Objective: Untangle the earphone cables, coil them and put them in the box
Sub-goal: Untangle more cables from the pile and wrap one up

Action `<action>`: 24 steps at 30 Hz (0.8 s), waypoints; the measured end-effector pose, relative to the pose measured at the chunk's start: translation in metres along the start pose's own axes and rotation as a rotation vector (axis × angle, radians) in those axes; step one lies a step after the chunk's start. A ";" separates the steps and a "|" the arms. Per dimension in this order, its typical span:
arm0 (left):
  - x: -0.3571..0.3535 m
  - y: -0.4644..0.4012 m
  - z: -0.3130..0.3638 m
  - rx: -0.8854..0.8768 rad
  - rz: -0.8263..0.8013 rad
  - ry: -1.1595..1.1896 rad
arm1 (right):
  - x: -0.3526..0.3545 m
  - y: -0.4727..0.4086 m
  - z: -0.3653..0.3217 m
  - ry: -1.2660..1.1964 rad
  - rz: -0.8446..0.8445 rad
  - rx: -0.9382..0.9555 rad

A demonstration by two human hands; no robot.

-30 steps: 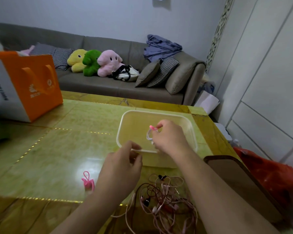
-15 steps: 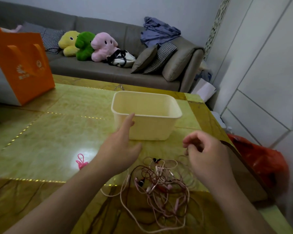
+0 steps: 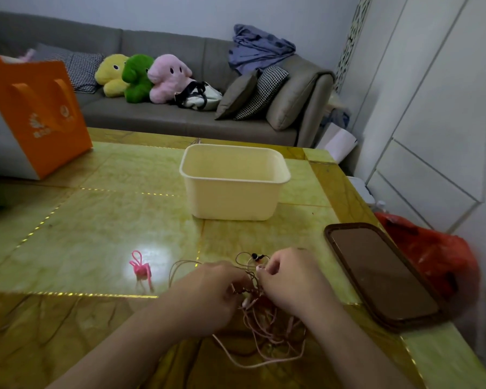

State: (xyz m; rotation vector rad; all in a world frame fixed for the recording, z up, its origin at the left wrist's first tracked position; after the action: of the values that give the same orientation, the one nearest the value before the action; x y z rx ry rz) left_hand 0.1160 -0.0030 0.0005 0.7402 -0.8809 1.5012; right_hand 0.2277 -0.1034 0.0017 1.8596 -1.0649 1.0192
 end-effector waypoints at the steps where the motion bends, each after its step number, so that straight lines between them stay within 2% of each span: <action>1: -0.001 0.001 0.000 -0.002 0.000 -0.002 | -0.002 0.000 -0.002 -0.018 -0.009 0.007; 3: 0.000 0.002 -0.004 0.010 0.009 -0.034 | 0.006 0.001 -0.004 -0.144 -0.023 0.025; 7: 0.004 0.005 -0.017 0.065 0.018 -0.069 | 0.049 0.008 -0.003 -0.608 0.007 0.114; 9: 0.009 0.008 -0.025 0.116 0.033 -0.084 | 0.059 0.010 0.000 -0.872 -0.055 0.140; 11: 0.014 0.010 -0.030 0.145 0.054 -0.102 | 0.065 0.011 0.000 -1.032 -0.091 0.171; 16: 0.023 0.010 -0.030 0.174 0.120 -0.051 | 0.075 0.014 -0.009 -1.183 -0.175 0.249; 19: 0.033 0.008 -0.024 0.156 0.218 -0.009 | 0.081 0.021 -0.014 -1.228 -0.227 0.288; 24: 0.049 0.002 0.001 0.047 0.462 0.305 | 0.085 0.034 -0.030 -1.195 -0.329 0.378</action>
State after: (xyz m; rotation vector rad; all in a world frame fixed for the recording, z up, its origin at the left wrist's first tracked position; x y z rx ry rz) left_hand 0.1080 0.0217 0.0423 0.3327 -0.8164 1.9859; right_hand 0.2175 -0.1155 0.0966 2.9231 -1.1274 -0.2230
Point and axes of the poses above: each hand's wrist, its own y-axis away from the middle knuckle, its own x-axis out of the back of the hand, z = x × y, the point moved 10 cm from there along -y, towards the middle knuckle, and after that the axes turned 14 degrees about -x, right-handed, at the moved point
